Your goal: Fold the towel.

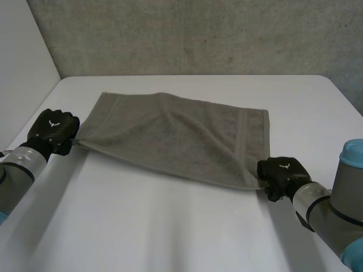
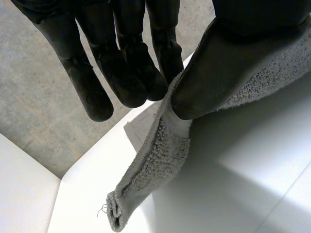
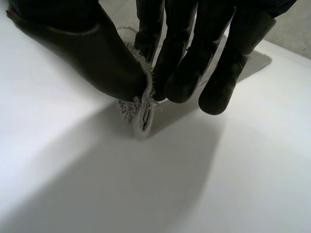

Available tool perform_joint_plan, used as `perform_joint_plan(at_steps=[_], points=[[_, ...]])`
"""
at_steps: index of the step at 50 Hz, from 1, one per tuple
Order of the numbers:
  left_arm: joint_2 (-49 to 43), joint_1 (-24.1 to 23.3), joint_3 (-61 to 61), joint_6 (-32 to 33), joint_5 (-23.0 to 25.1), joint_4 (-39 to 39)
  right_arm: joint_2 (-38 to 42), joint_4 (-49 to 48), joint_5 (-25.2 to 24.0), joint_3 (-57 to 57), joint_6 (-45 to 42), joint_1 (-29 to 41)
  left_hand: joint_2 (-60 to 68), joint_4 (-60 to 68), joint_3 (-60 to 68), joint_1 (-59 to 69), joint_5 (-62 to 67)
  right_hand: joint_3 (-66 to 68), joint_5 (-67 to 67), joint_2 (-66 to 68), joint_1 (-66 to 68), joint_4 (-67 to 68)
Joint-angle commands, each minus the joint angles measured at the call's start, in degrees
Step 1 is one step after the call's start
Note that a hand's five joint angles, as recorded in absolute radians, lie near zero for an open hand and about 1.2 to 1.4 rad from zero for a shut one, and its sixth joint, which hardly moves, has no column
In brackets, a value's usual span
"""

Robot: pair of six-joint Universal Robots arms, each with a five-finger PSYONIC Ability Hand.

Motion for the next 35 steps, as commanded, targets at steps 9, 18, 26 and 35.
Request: perform_joint_plan(at_steps=[9,18,26,35], points=[[11.7,-0.63,-3.48,-2.29,0.78,-2.36,-18.58,8.27,-5.3,-6.1,-4.06,-1.12,3.16,2.13,3.23,8.77,8.35,4.89,4.02,5.18,4.7,4.62],[22.97,-0.37,-5.77,-2.47,1.04,-8.43,-21.58,18.67,-7.95,-8.75,-17.52,-8.07,3.16,2.13,3.23,8.77,8.35,4.89,4.02,5.18,4.7,4.62],[33.87,0.07,-8.41,-2.47,3.5,-16.78,-27.37,29.91,-8.74,-11.2,-26.23,-8.77,3.16,2.13,3.23,8.77,8.35,4.89,4.02,5.18,4.7,4.62],[37.74,1.39,-8.76,-2.73,5.96,-20.3,-28.7,29.92,-13.31,-12.61,-26.58,-10.71,3.16,2.13,3.23,8.77,8.35,4.89,4.02,5.18,4.7,4.62]])
